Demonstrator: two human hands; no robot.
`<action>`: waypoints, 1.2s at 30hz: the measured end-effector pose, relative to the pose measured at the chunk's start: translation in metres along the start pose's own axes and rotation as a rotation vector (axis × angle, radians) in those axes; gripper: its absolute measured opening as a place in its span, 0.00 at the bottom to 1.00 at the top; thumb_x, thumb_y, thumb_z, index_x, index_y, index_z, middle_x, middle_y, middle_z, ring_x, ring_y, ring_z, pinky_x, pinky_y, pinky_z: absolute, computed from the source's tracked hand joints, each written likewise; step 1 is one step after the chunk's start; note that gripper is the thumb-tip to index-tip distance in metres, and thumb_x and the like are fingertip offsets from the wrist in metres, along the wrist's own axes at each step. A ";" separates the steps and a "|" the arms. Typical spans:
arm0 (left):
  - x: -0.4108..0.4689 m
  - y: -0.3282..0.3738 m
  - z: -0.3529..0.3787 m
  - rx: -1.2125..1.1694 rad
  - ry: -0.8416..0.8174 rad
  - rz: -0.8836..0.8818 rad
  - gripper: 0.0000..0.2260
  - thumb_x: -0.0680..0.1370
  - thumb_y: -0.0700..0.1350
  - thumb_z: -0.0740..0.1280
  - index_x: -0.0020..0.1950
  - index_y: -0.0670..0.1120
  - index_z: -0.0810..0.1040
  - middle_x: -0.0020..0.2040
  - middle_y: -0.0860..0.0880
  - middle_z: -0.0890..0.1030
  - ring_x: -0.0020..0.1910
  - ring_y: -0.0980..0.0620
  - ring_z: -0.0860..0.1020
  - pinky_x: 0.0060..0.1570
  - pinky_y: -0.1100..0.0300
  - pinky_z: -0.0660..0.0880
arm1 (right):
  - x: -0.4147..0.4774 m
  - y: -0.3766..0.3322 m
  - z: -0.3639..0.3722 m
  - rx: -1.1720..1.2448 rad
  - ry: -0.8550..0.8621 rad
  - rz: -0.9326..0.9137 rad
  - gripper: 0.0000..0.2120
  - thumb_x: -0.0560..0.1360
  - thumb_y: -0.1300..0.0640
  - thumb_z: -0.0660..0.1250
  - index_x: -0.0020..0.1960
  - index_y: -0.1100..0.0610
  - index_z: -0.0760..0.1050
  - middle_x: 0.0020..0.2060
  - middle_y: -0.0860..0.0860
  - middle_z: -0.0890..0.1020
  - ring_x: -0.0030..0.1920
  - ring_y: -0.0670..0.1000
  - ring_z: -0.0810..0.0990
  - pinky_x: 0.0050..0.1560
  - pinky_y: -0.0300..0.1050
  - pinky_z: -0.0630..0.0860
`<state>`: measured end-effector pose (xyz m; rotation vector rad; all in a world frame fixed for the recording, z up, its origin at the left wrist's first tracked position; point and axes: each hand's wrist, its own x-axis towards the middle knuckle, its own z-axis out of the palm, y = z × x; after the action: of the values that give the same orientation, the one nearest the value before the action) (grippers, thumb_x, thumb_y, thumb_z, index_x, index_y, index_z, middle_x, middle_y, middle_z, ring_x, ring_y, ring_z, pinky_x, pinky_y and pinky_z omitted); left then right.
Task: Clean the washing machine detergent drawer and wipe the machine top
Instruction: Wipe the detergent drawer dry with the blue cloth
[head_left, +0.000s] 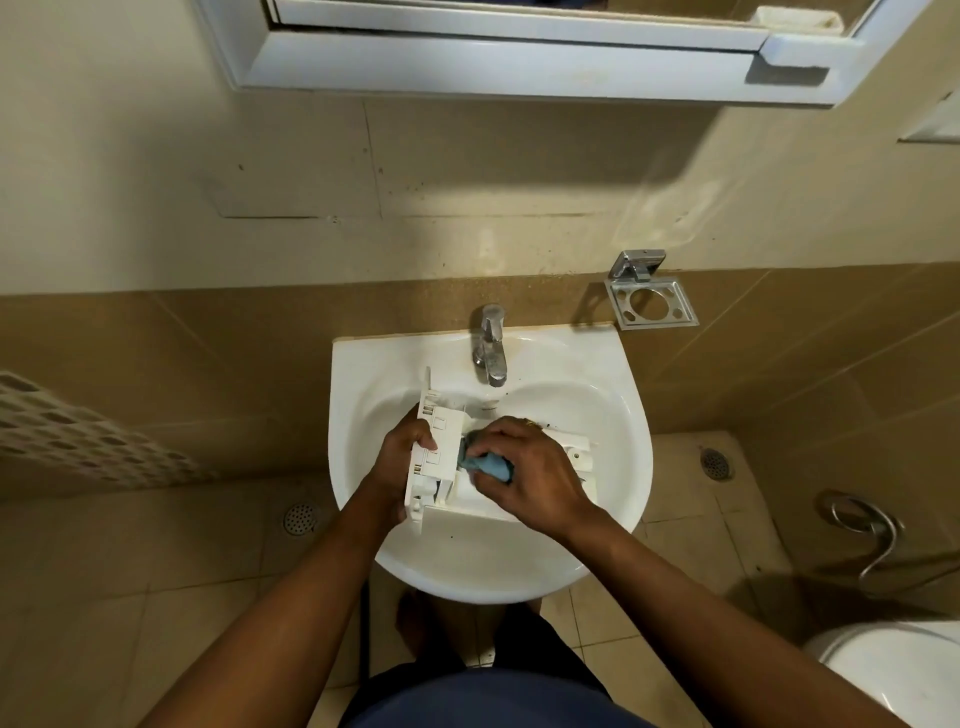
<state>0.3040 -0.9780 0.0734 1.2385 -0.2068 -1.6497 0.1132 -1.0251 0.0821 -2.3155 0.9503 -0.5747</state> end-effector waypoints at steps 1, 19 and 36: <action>0.000 0.000 0.001 0.004 0.007 -0.009 0.24 0.64 0.41 0.62 0.60 0.43 0.76 0.51 0.38 0.79 0.43 0.41 0.79 0.39 0.56 0.76 | 0.001 -0.002 0.002 -0.001 0.032 0.030 0.10 0.73 0.54 0.75 0.54 0.52 0.82 0.52 0.45 0.83 0.51 0.47 0.80 0.52 0.48 0.78; 0.012 0.006 -0.010 0.025 0.112 -0.331 0.28 0.49 0.53 0.72 0.48 0.47 0.80 0.43 0.44 0.79 0.38 0.44 0.76 0.39 0.59 0.66 | -0.044 0.030 -0.015 -0.274 0.074 -0.310 0.10 0.72 0.58 0.74 0.53 0.54 0.86 0.65 0.47 0.82 0.64 0.53 0.79 0.62 0.55 0.74; 0.010 0.009 -0.019 -0.046 0.178 -0.281 0.17 0.65 0.52 0.62 0.48 0.45 0.78 0.40 0.42 0.78 0.39 0.41 0.75 0.45 0.50 0.73 | -0.039 0.060 -0.055 -0.243 0.313 -0.042 0.10 0.68 0.64 0.78 0.49 0.57 0.86 0.52 0.49 0.87 0.50 0.50 0.82 0.52 0.52 0.79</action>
<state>0.3252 -0.9828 0.0642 1.4199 0.1194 -1.7574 0.0264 -1.0500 0.0781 -2.5111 1.1724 -0.9040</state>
